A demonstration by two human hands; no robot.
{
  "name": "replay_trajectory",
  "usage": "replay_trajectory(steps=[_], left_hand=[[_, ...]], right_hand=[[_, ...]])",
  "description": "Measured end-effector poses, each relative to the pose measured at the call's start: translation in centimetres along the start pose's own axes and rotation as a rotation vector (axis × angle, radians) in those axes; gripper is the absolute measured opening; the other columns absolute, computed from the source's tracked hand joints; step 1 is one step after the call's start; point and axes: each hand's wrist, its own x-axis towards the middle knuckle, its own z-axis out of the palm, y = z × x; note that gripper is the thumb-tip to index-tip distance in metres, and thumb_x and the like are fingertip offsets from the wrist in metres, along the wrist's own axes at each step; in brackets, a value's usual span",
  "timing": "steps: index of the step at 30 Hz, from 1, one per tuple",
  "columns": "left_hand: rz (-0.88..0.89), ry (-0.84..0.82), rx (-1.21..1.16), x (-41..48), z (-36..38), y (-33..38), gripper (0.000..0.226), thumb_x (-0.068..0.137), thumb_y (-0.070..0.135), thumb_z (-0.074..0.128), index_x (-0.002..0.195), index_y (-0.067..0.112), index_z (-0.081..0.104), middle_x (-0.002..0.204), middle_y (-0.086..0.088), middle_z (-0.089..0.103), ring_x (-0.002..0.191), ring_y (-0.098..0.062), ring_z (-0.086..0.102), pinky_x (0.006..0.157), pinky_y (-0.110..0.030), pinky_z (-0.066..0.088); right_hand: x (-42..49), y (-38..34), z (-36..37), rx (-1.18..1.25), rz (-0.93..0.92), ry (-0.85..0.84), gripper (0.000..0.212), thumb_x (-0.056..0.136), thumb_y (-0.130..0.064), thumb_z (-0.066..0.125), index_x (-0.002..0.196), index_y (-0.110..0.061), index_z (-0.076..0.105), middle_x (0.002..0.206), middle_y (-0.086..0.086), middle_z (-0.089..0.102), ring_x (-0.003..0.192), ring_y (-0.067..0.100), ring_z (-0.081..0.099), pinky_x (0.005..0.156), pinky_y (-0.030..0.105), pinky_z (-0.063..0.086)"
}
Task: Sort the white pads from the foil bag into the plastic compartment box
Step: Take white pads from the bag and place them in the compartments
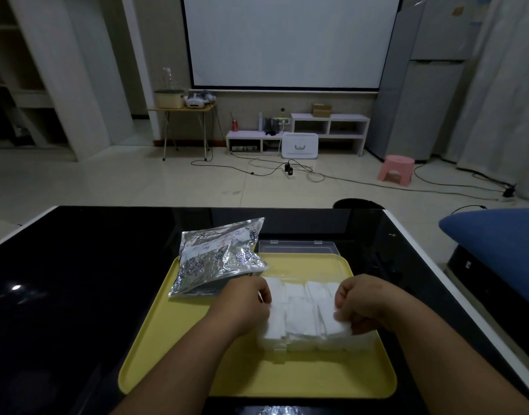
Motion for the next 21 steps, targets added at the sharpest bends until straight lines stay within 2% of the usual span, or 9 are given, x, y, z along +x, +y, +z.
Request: replay_trajectory(steps=[5,10,13,15,16,19,21], left_hand=[[0.009,0.005,0.059,-0.2,0.3,0.3,0.017,0.083,0.015,0.058,0.087,0.030,0.065,0.098,0.005,0.064,0.086,-0.014,0.061,0.073,-0.030,0.055],[0.032,-0.008,0.117,-0.3,0.4,0.6,0.018,0.085,0.017,0.060,0.093,0.029,0.071,0.106,0.005,0.066,0.094,-0.014,0.061,0.080,-0.031,0.055],[0.076,-0.013,0.219,-0.4,0.4,0.8,0.017,0.085,0.028,0.064,0.098,0.031,0.074,0.116,0.005,0.059,0.102,-0.016,0.059,0.083,-0.030,0.052],[0.114,-0.026,0.278,-0.6,0.4,0.8,0.023,0.082,0.040,0.066,0.102,0.032,0.074,0.118,0.005,0.052,0.109,-0.017,0.054,0.085,-0.030,0.046],[0.128,-0.042,0.294,-0.7,0.3,0.8,0.027,0.080,0.044,0.067,0.104,0.032,0.074,0.117,0.006,0.052,0.110,-0.016,0.052,0.085,-0.030,0.046],[0.161,-0.101,0.278,-0.6,-0.2,0.6,0.030,0.076,0.043,0.073,0.103,0.030,0.075,0.110,0.008,0.063,0.104,-0.013,0.056,0.086,-0.033,0.052],[0.189,-0.129,0.281,-0.5,-0.6,0.5,0.022,0.074,0.039,0.076,0.088,0.023,0.073,0.095,0.008,0.070,0.090,-0.012,0.063,0.078,-0.031,0.055]], right_hand=[[0.2,-0.2,1.1,-0.049,0.007,-0.006,0.015,0.081,0.005,0.072,0.074,-0.005,0.063,0.075,0.015,0.067,0.067,0.026,0.067,0.061,0.034,0.060],[0.8,-0.3,1.9,-0.264,-0.052,0.045,0.007,0.080,-0.006,0.076,0.083,-0.007,0.070,0.084,0.013,0.074,0.068,0.022,0.068,0.068,0.032,0.061],[0.9,-0.4,2.3,-0.397,-0.082,0.058,0.007,0.079,-0.013,0.078,0.084,-0.013,0.073,0.079,0.003,0.071,0.070,0.017,0.066,0.070,0.029,0.057],[0.8,-0.5,2.3,-0.458,-0.099,0.073,0.010,0.079,-0.016,0.078,0.088,-0.015,0.075,0.084,0.002,0.073,0.078,0.018,0.069,0.074,0.030,0.058],[0.7,-0.5,2.3,-0.467,-0.104,0.068,0.010,0.079,-0.016,0.078,0.088,-0.014,0.075,0.084,0.003,0.073,0.076,0.017,0.068,0.072,0.030,0.057],[0.4,-0.3,1.9,-0.448,-0.107,0.035,0.010,0.079,-0.011,0.078,0.088,-0.013,0.073,0.077,0.005,0.071,0.064,0.015,0.062,0.062,0.025,0.055],[0.3,-0.3,1.6,-0.446,-0.131,0.030,0.017,0.075,-0.011,0.081,0.088,-0.017,0.072,0.079,0.003,0.070,0.062,0.013,0.063,0.058,0.022,0.054]])
